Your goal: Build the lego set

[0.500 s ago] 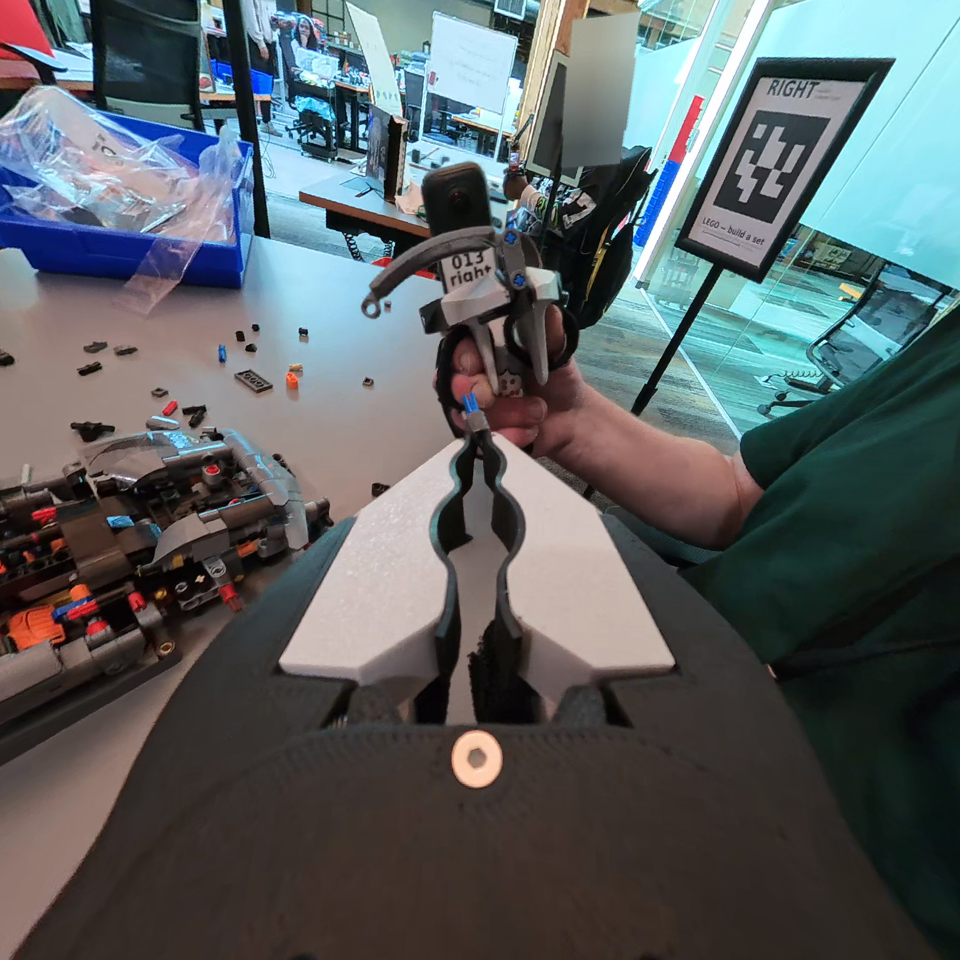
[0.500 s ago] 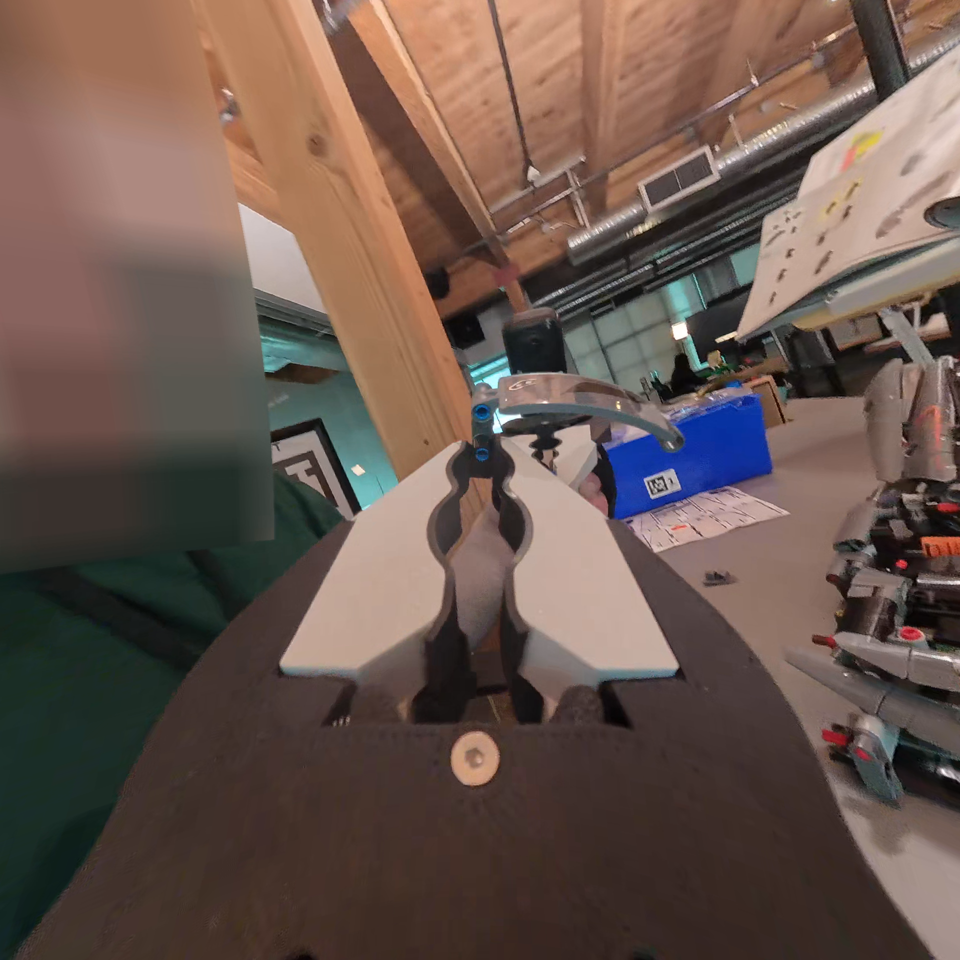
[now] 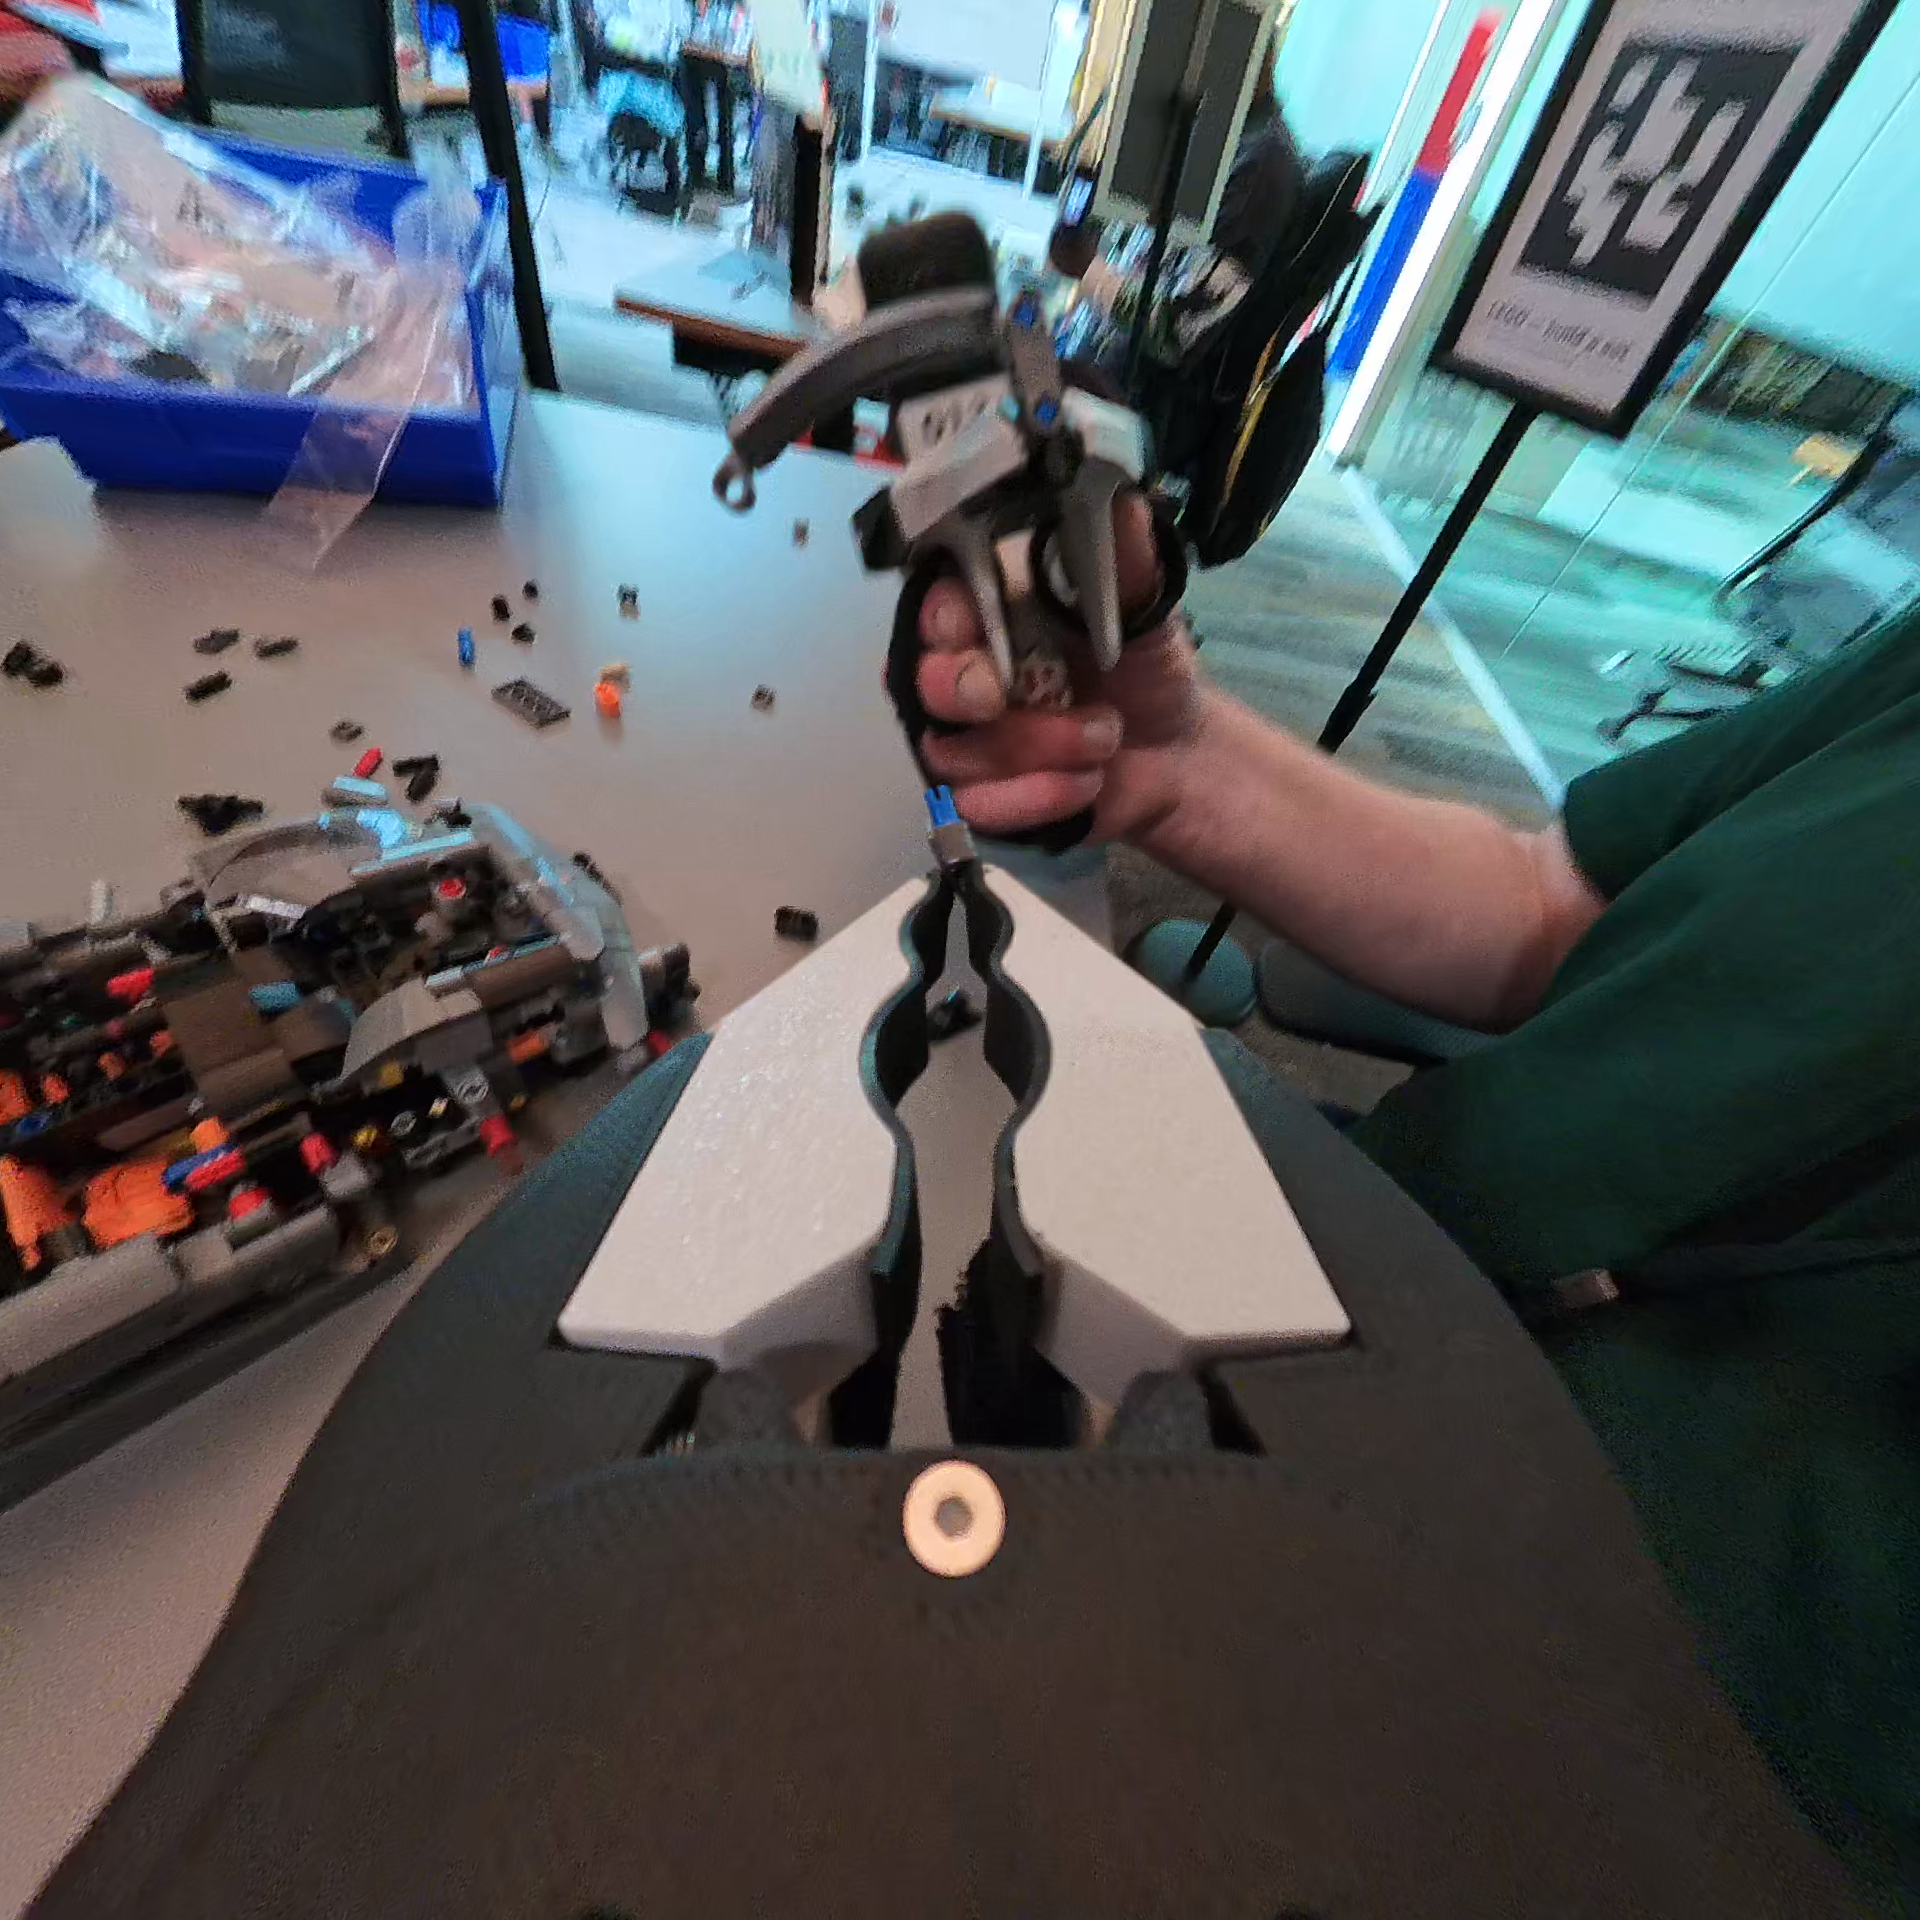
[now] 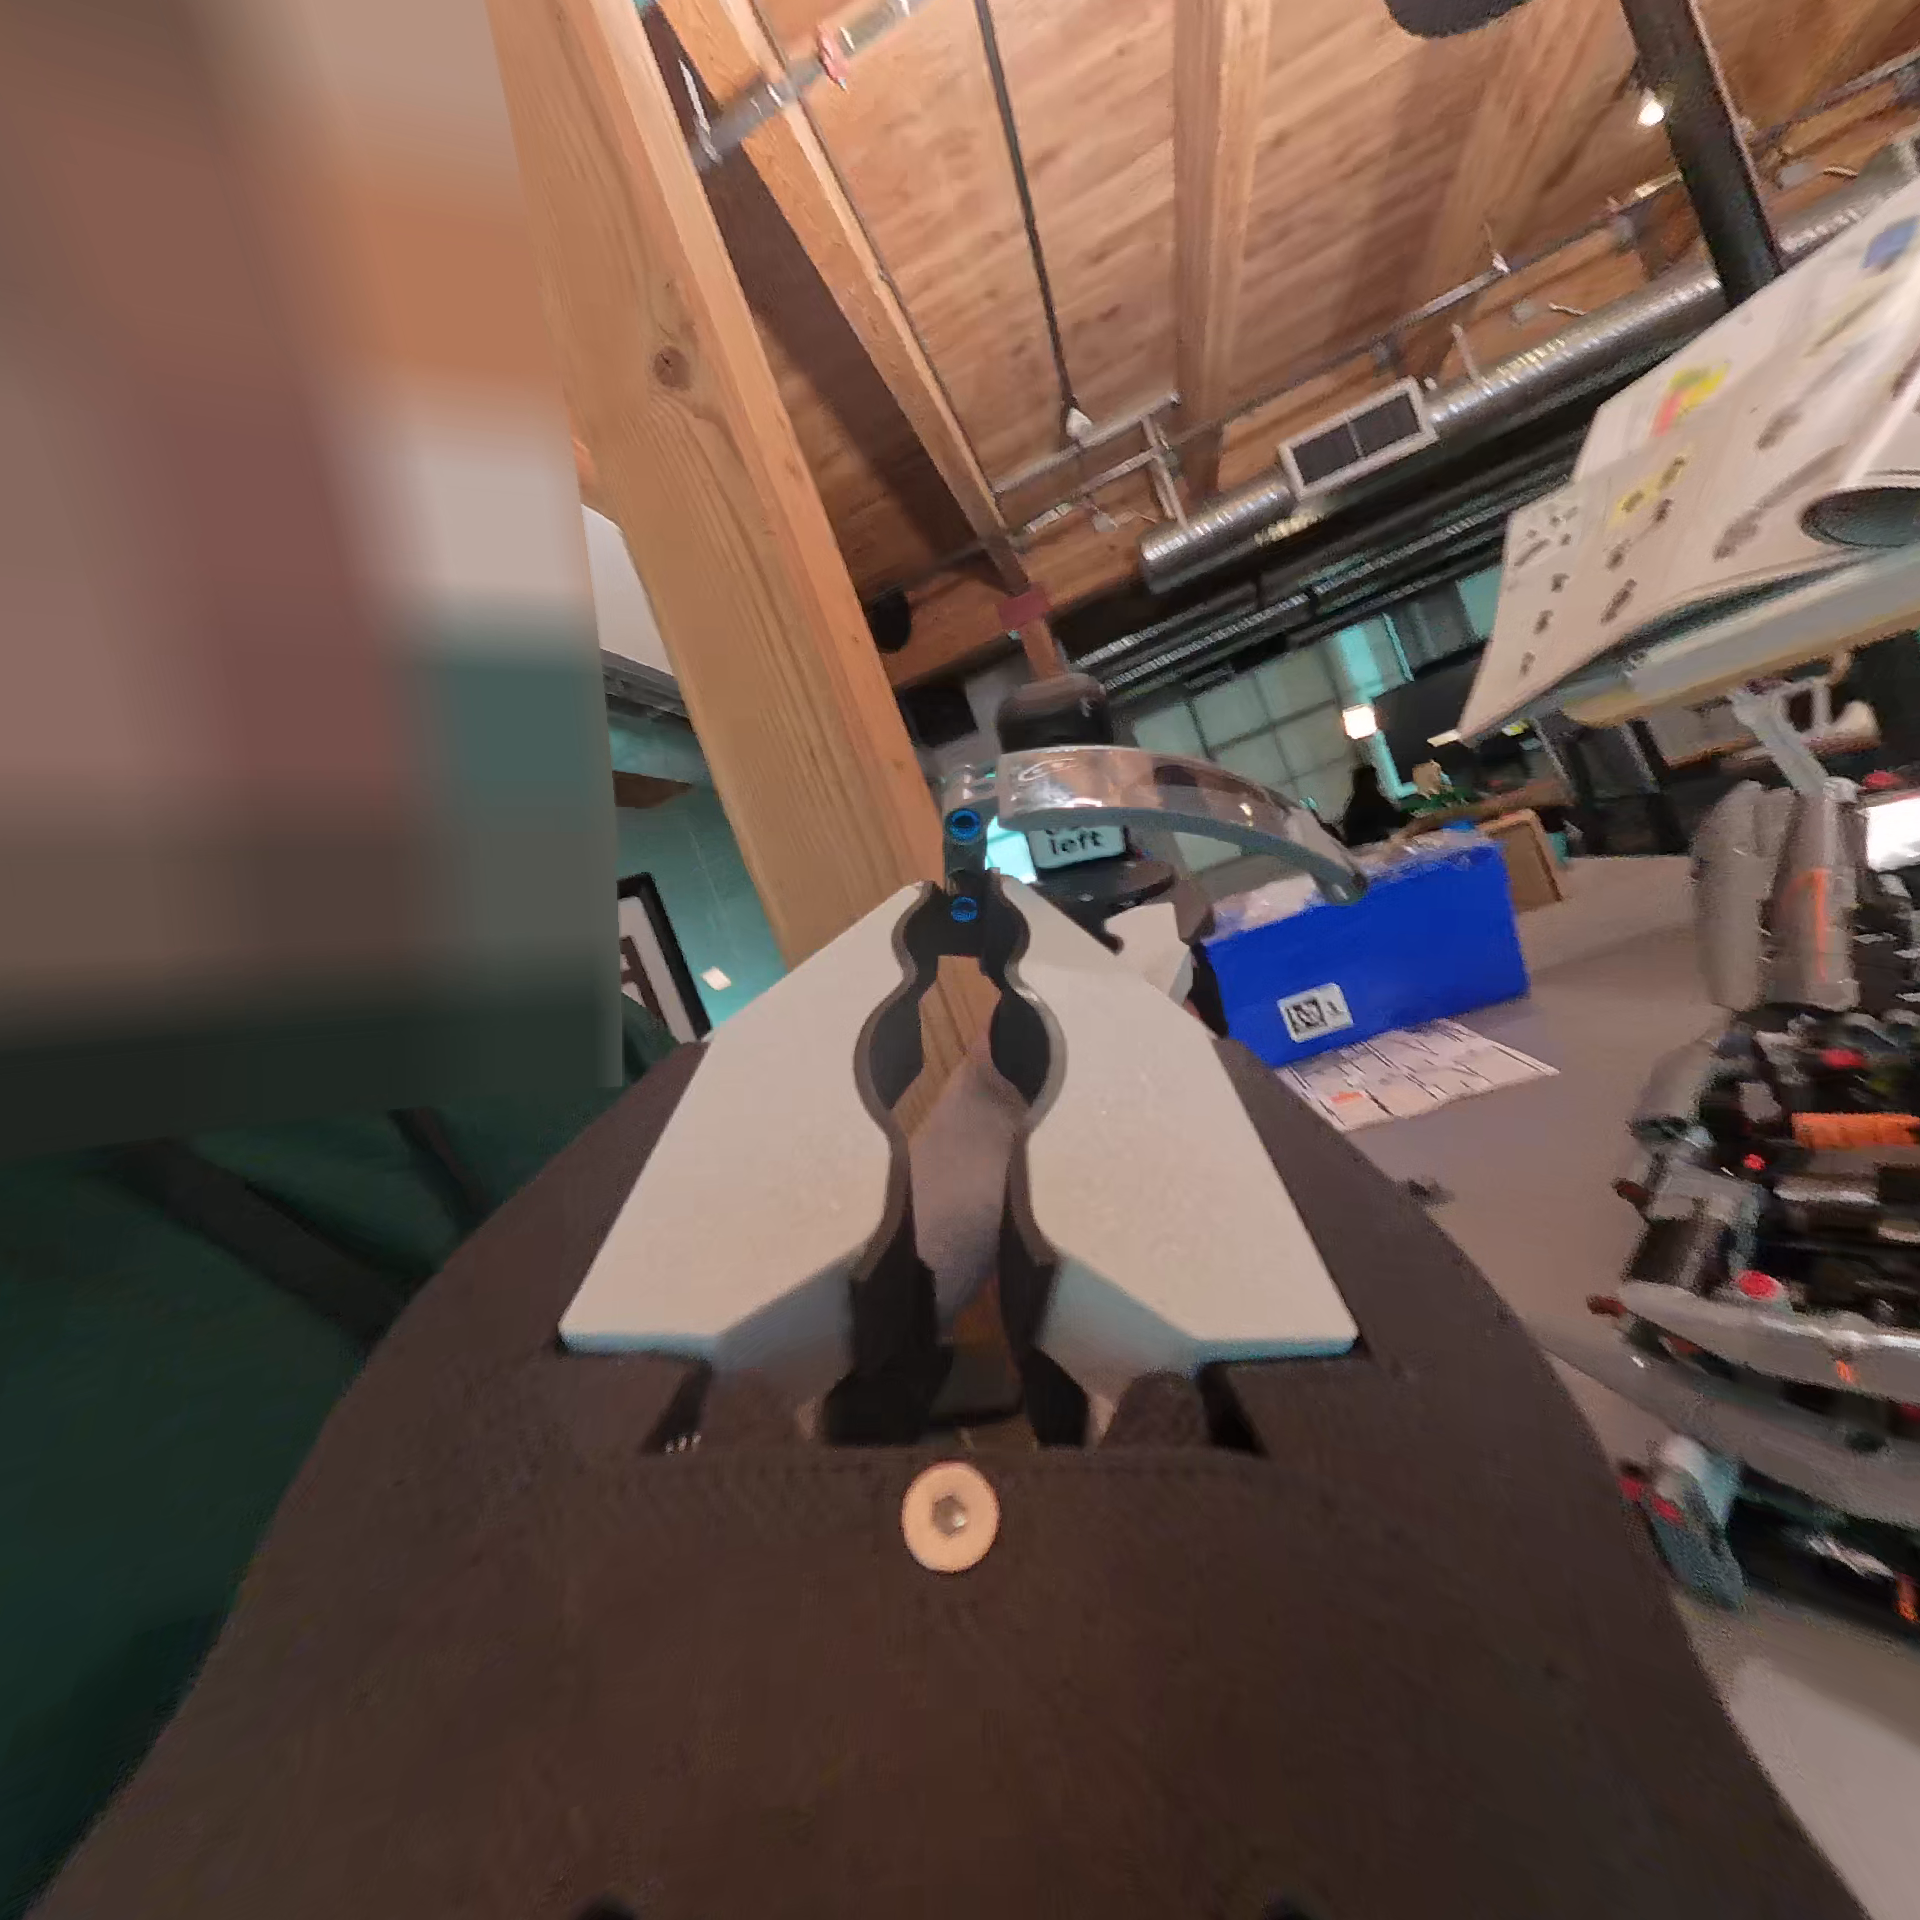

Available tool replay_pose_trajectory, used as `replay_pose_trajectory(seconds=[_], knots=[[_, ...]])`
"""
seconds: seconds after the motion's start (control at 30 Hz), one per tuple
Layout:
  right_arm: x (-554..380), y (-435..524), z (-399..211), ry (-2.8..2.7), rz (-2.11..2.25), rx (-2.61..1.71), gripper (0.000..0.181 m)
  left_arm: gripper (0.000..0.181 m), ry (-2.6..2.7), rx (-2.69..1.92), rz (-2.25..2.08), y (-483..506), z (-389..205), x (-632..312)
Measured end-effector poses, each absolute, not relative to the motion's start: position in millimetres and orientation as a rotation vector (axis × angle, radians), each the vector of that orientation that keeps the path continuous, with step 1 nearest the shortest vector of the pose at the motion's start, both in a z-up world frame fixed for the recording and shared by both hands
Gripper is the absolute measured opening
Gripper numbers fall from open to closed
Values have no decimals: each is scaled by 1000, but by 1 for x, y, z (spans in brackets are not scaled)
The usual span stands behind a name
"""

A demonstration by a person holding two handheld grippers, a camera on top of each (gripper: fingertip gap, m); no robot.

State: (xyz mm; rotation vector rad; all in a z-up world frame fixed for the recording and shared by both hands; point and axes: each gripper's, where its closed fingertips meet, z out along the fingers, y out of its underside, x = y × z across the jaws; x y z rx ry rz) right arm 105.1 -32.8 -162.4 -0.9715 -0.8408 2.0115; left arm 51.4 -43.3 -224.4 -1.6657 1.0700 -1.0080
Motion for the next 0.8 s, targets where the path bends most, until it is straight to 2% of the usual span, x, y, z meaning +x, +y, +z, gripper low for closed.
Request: replay_pose_trajectory(seconds=[0.03, 0.17, 0.33, 0.6, 0.8], knots=[[103, -32, -167, -858, 1976, -1011, 5, 1, 1100, -1702, -954, -43, -235, 49], [102, -26, -184, -892, 1862, -1136, 6, 1, 1227, -1866, -727, -44, -287, 36], [100, -20, -201, -917, 1762, -1240, 6, 2, 1326, -1959, -657, -52, -324, 31], [94, -21, -207, -956, 1741, -1276, 6, 4, 1324, -2029, -611, -52, -342, 21], [92, -22, -209, -978, 1729, -1289, 6, 17, 1298, -2045, -609, -53, -340, 8]])
